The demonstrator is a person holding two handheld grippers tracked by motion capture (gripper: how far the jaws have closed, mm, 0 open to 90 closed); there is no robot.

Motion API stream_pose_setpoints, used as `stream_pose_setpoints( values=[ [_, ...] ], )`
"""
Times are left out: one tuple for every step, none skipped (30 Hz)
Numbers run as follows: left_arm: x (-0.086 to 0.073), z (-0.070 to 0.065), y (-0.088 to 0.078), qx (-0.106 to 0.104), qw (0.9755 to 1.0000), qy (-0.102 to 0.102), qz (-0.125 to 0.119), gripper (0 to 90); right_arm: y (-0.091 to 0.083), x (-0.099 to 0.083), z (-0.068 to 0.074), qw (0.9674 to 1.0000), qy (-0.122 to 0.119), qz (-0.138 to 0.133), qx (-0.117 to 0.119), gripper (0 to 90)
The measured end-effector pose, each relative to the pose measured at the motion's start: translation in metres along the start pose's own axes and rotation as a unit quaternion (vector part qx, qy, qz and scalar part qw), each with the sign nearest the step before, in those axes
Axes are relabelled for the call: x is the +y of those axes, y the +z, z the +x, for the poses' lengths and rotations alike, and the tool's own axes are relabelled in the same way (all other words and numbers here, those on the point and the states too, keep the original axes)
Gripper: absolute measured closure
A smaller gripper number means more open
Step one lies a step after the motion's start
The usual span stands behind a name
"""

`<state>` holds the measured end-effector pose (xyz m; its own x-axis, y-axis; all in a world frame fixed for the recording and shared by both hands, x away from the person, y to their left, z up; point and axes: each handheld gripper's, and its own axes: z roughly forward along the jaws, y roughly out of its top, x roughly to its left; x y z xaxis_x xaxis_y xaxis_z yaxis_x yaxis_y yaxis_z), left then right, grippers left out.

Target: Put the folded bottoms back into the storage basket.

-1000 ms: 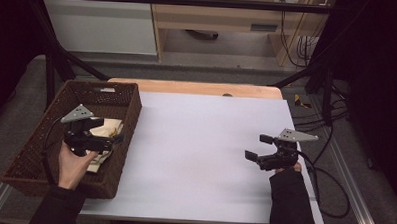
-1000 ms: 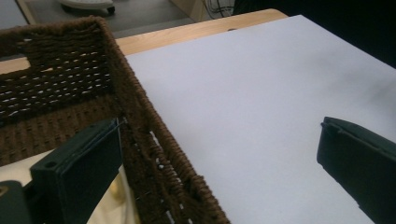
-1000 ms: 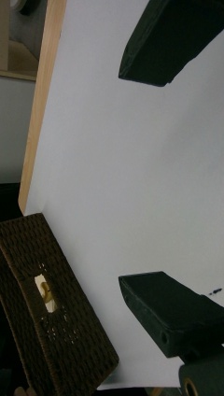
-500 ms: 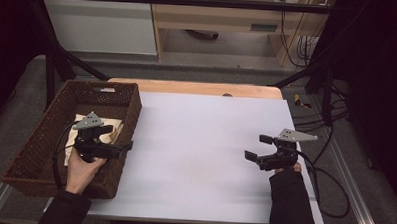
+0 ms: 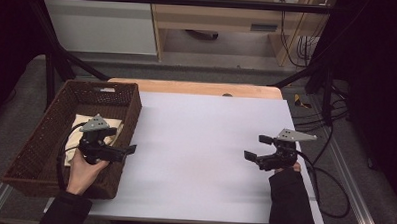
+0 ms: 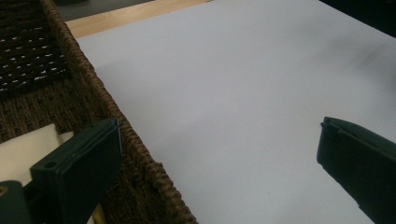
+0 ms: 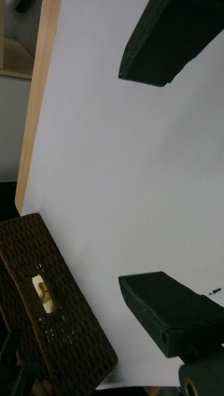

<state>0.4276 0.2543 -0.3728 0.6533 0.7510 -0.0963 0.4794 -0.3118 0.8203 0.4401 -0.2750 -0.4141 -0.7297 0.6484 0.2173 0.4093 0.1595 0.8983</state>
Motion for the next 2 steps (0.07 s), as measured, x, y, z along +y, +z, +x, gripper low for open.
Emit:
stream_pose_setpoints(
  values=[
    [0.0000,-0.0001,0.0002,-0.001,1.0000,0.000,0.001,0.0,0.0003,-0.0002,-0.0001,1.0000,0.001,0.001,0.000,3.3],
    [0.0001,-0.0001,0.0005,0.000,1.0000,0.000,0.002,0.0,0.0005,-0.0003,-0.0002,1.0000,0.002,0.002,0.000,3.3]
  ],
)
